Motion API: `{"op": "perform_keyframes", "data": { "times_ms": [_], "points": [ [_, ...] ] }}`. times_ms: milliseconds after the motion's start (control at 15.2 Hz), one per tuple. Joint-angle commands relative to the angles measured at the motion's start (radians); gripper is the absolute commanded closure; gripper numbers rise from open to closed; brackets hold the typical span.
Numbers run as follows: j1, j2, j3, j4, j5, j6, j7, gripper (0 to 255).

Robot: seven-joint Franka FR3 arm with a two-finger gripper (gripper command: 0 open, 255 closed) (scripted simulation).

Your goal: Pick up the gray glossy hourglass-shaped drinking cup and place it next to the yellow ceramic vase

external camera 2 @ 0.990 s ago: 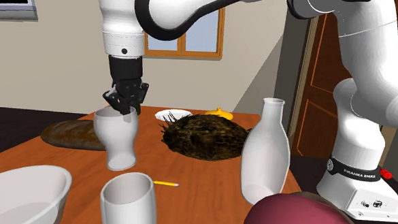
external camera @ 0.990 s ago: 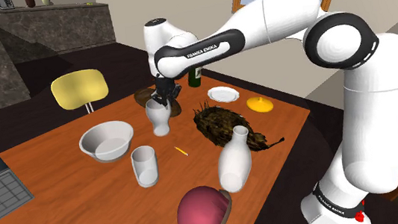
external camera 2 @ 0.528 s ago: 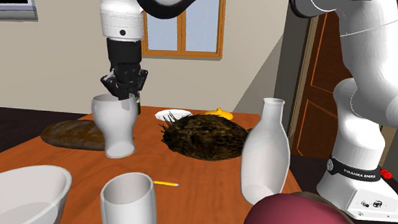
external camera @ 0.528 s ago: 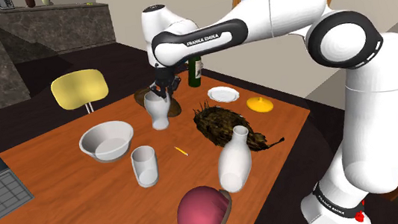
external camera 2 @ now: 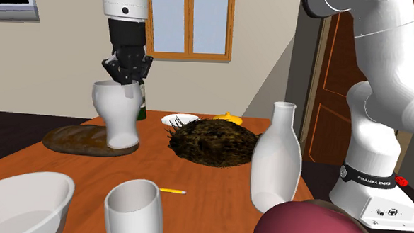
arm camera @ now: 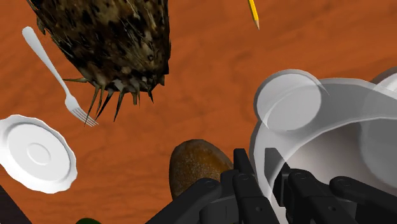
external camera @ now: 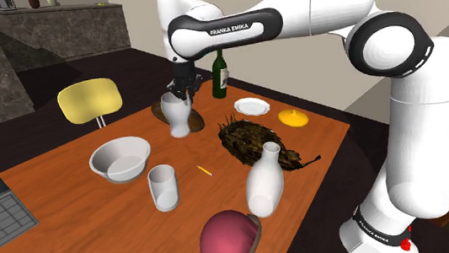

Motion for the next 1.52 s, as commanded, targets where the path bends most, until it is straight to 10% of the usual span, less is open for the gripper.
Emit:
{"op": "perform_keyframes", "data": {
  "times_ms": [0,990,1452],
  "points": [
    [0.002,-0.004,0.001,0.023,0.002,-0.026,-0.003,255],
    [0.028,0.041,0.003,0.288,-0.004,-0.245,-0.035,255],
    [-0.095,-0.238,-0.029,-0.099,0.073,-0.109,-0.148,255]
  ]
}}
